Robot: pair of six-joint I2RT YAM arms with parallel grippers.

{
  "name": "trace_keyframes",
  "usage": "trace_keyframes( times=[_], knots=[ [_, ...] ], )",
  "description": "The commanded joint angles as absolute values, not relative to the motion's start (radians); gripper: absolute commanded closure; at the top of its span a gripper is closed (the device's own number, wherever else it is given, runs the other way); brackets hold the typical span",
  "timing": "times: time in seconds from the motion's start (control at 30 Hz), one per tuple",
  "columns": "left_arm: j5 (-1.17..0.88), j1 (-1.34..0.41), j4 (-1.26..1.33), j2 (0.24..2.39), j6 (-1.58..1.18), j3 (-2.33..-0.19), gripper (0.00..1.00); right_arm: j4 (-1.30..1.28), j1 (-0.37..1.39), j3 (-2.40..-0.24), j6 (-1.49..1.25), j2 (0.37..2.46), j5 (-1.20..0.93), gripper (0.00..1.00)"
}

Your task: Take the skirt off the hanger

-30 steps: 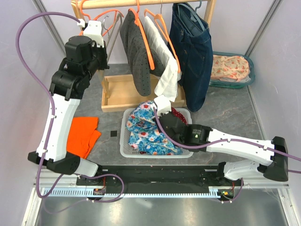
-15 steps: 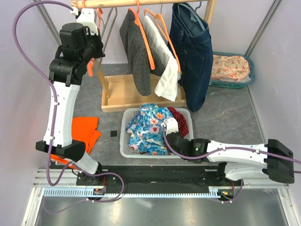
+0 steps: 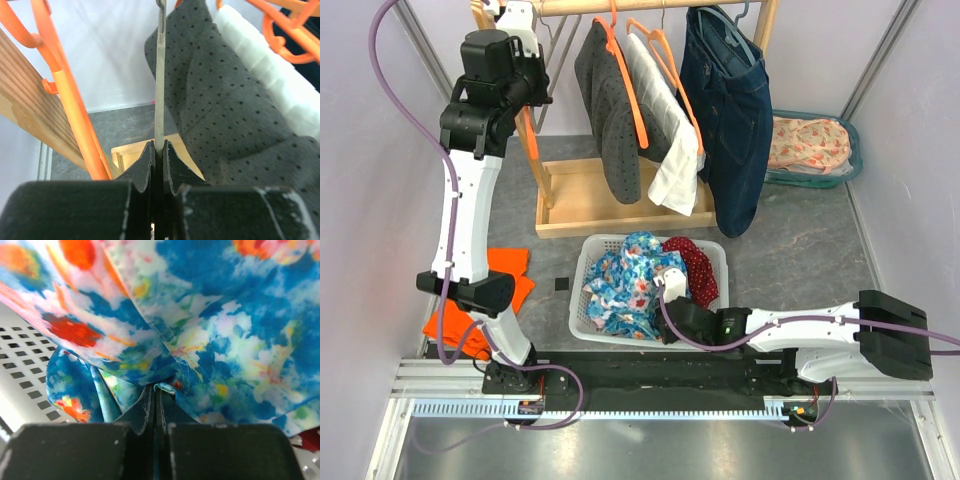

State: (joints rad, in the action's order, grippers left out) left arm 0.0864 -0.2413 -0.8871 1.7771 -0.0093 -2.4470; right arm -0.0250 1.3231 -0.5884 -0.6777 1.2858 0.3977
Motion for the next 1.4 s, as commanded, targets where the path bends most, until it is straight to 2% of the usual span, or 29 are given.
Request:
trace_keyframes(
  times=[0.0,0.23,0.3,0.37,0.43,0.47,0.57,0.67,0.77,0.83,1.03,1.17,1.23,1.37],
  knots=[
    [0.141,-0.235,-0.845,1.793,0.012,-2.497,0.98,0.06,1.351,-0.554,-0.727,1.322,0.344,1.0],
    [0.187,-0.236,-0.839,1.795,0.021,-2.479,0.98,0.069,1.365,-0.56,-0.736,1.341,0.337,1.0],
    [0.195,-0.235,-0.838,1.777,0.023,-2.454,0.73,0.014,1.365,-0.584,-0.733,1.322,0.372,0.98],
    [0.193,-0.235,-0.836,1.76,0.025,-2.424,0.4,-0.044,1.367,-0.61,-0.724,1.301,0.415,0.88],
    [0.193,-0.235,-0.835,1.733,0.017,-2.408,0.28,-0.115,1.365,-0.646,-0.713,1.261,0.468,0.77],
    [0.189,-0.236,-0.834,1.721,0.014,-2.398,0.16,-0.136,1.364,-0.659,-0.704,1.244,0.482,0.65],
    [0.157,-0.235,-0.833,1.677,0.009,-2.382,0.03,-0.28,1.359,-0.742,-0.674,1.178,0.528,0.39],
    [0.123,-0.245,-0.828,1.634,-0.029,-2.385,0.0,-0.397,1.356,-0.854,-0.632,1.137,0.532,0.23],
    [0.094,-0.276,-0.818,1.583,-0.043,-2.384,0.01,-0.483,1.351,-0.997,-0.594,1.112,0.467,0.14],
    [0.083,-0.31,-0.815,1.556,-0.052,-2.384,0.0,-0.518,1.347,-1.054,-0.565,1.114,0.407,0.11],
    [0.129,-0.445,-0.796,1.543,-0.032,-2.388,0.0,-0.578,1.347,-1.203,-0.445,1.106,0.194,0.09],
    [0.15,-0.489,-0.772,1.598,-0.025,-2.396,0.0,-0.506,1.335,-1.223,-0.382,1.086,0.352,0.14],
    [0.167,-0.503,-0.756,1.632,-0.028,-2.413,0.0,-0.459,1.267,-1.198,-0.342,1.107,0.416,0.16],
    [0.204,-0.532,-0.752,1.729,-0.031,-2.477,0.0,-0.304,1.148,-1.125,-0.31,1.196,0.384,0.09]
  ],
)
